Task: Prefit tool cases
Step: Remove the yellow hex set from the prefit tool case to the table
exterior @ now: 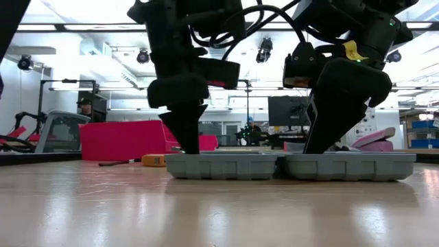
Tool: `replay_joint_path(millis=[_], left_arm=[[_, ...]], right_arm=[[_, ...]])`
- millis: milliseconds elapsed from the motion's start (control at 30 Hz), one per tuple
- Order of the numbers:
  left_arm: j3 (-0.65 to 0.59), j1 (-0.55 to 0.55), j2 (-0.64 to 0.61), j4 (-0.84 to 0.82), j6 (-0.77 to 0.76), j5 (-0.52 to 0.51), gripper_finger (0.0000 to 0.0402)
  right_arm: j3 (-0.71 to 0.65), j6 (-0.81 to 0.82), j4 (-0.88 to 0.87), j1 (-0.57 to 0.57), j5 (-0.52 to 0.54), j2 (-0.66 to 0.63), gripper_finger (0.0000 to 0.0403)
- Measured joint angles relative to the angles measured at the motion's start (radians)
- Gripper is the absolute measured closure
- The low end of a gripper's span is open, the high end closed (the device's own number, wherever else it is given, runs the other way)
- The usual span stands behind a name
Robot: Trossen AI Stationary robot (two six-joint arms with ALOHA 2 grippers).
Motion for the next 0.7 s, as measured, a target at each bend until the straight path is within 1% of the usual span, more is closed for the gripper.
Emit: replay_joint_path(millis=[100, 133, 267, 333, 567, 700], left_arm=[[0.000, 0.007, -0.012, -0.002, -0.007, 0.003, 0.0191], [0.000, 0.009, -0.016, -0.003, -0.009, 0.018, 0.0185], [0.007, 0.021, -0.025, 0.001, 0.004, 0.131, 0.0157], [0.010, 0.023, -0.025, 0.003, 0.031, 0.157, 0.0140], [-0.002, 0.037, -0.025, 0.028, 0.103, 0.159, 0.0074], [-0.003, 0.046, -0.025, 0.028, 0.105, 0.159, 0.0049]], right_arm=[[-0.002, -0.001, 0.003, 0.000, 0.000, 0.000, 0.0219], [-0.003, -0.002, 0.003, 0.000, 0.000, 0.000, 0.0219], [-0.005, -0.004, 0.005, 0.000, 0.000, 0.000, 0.0219], [-0.005, -0.006, 0.007, 0.000, 0.000, 0.000, 0.0219], [-0.005, -0.004, 0.011, 0.000, 0.000, 0.000, 0.0219], [-0.005, -0.006, 0.012, 0.000, 0.001, 0.000, 0.0219]])
